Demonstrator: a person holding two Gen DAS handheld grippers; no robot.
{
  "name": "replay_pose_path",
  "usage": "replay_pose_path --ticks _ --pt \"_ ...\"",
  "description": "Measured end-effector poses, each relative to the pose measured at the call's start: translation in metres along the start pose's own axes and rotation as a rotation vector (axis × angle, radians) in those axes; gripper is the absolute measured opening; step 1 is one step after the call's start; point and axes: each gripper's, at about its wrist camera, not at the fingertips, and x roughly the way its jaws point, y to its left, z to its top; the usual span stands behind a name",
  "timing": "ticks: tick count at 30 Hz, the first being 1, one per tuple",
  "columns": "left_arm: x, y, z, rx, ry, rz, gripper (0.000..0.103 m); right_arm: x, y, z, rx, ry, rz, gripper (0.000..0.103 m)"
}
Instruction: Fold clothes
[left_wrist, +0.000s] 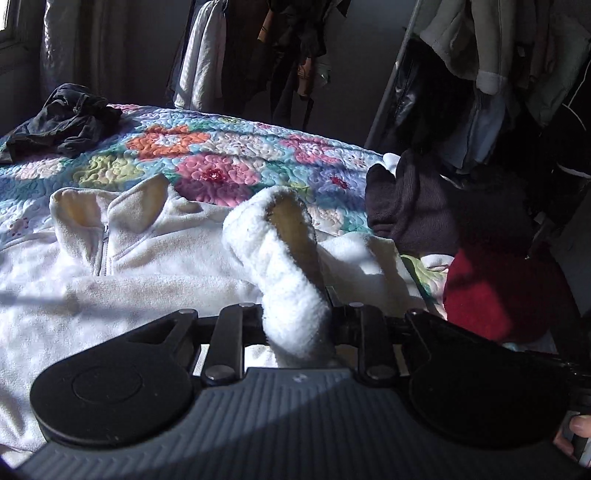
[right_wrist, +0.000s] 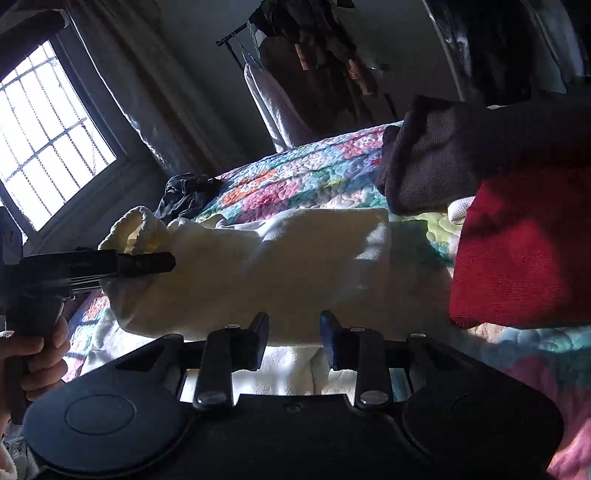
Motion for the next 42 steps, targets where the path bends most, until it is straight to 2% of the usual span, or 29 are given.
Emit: replay_pose_path --ticks 2,3,8,12,17,19,21,23,24,26,30,32,35,37,40,42 --pt "-0.006 0.016 0.003 -0.025 0.000 0.023 0.023 0.009 -0.005 -0.001 -0.004 0.025 -0.045 0.038" --pt "-0.009 0.025 0.004 -0.041 -0.005 0.033 0.023 0.015 -0.007 -0.002 -0.001 0.038 -0.061 0.043" --pt "-0.026 0.059 -0.002 -0.083 -0.033 0.089 0.023 0.049 0.003 -0.006 -0.071 0.123 -0.066 0.056" --pt "-0.036 0.069 -0.007 -0.050 -0.047 0.152 0.023 0.077 0.012 -0.010 -0.131 0.111 -0.137 0.057" --pt "-0.060 0.069 -0.003 -0.012 -0.095 0.164 0.023 0.095 0.019 -0.012 -0.095 0.110 -0.009 0.059" --pt "-0.067 0.066 0.001 0.004 -0.120 0.183 0.023 0.106 0.029 -0.013 -0.141 0.111 -0.033 0.064" --pt "-0.072 0.067 0.004 0.008 -0.138 0.200 0.023 0.117 0.038 -0.016 -0.210 0.077 -0.179 0.062" --pt "-0.075 0.073 0.005 -0.002 -0.150 0.210 0.023 0.116 0.032 -0.016 -0.173 0.030 -0.259 0.057" --pt "-0.074 0.078 0.005 -0.023 -0.151 0.201 0.023 0.112 0.024 -0.013 -0.111 0.011 -0.229 0.045" --pt "-0.067 0.089 0.001 -0.059 -0.139 0.187 0.023 0.107 0.019 -0.009 -0.084 0.008 -0.204 0.037" --pt "-0.045 0.094 -0.006 -0.074 -0.091 0.206 0.023 0.113 0.030 -0.011 -0.156 0.041 -0.268 0.038" --pt "-0.043 0.090 -0.002 -0.111 -0.094 0.154 0.023 0.113 0.038 -0.015 -0.188 0.055 -0.287 0.038" --pt "-0.051 0.074 0.008 -0.089 -0.129 0.113 0.023 0.100 0.059 -0.022 -0.273 0.013 -0.327 0.040" --pt "-0.056 0.062 0.010 -0.045 -0.156 0.116 0.023 0.077 0.082 -0.034 -0.295 -0.089 -0.299 0.042" --pt "-0.060 0.053 0.015 -0.042 -0.165 0.095 0.023 0.062 0.119 -0.049 -0.337 -0.093 -0.130 0.042" --pt "-0.059 0.050 0.016 -0.039 -0.123 0.104 0.023 0.066 0.139 -0.051 -0.402 -0.095 -0.029 0.042"
